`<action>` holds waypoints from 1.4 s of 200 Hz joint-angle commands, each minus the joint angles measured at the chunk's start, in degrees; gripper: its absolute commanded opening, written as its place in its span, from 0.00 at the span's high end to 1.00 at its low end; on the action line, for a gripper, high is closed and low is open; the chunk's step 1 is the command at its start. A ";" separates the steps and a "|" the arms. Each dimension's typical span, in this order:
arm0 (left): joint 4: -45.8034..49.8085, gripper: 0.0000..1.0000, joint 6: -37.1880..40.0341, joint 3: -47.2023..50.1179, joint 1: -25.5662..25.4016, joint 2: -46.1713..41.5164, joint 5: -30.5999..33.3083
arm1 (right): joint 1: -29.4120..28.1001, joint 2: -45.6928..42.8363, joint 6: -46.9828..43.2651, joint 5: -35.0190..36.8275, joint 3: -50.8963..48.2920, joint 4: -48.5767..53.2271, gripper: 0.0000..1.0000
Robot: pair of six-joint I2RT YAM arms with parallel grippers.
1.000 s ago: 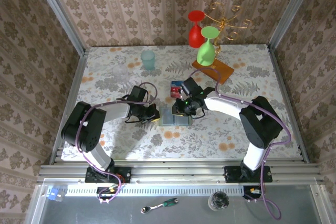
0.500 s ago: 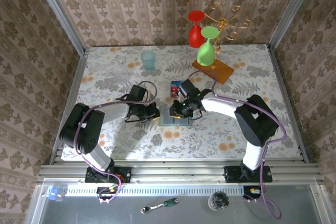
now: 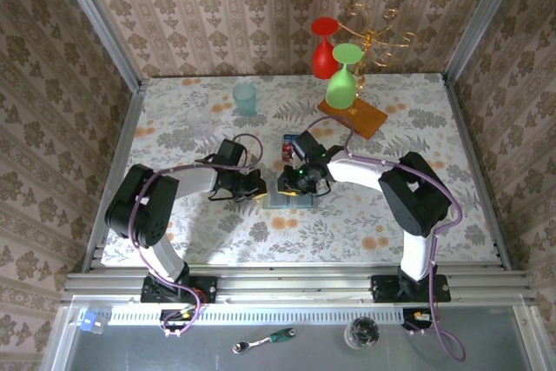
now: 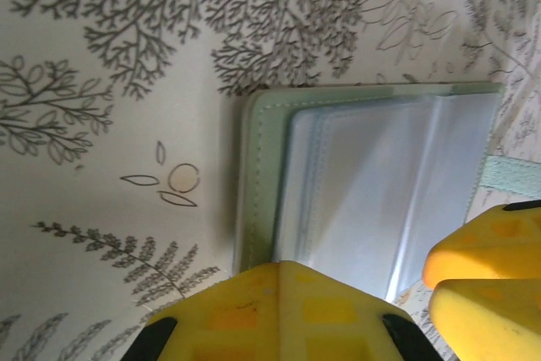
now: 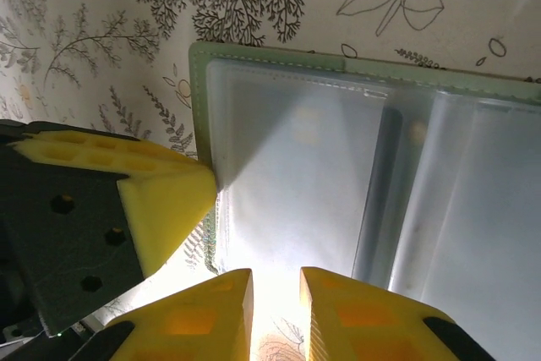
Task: Take the credit cards out of the card holder
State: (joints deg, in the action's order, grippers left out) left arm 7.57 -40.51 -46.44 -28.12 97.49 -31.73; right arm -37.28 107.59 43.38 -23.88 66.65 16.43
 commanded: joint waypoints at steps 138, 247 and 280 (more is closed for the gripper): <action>2.78 0.99 3.15 -1.41 0.81 1.49 0.94 | -0.28 4.12 -0.46 -1.56 2.69 0.13 0.77; 4.18 0.99 3.52 -1.97 0.88 1.80 1.61 | 0.33 1.05 -2.27 2.99 1.39 4.82 0.77; 5.28 0.99 3.95 -2.65 0.96 1.38 2.07 | 0.70 0.10 -1.92 2.80 0.29 4.13 0.77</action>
State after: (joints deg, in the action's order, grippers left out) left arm 9.65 -38.61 -47.66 -27.66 98.30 -31.46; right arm -37.06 110.08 42.00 -22.63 67.81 18.61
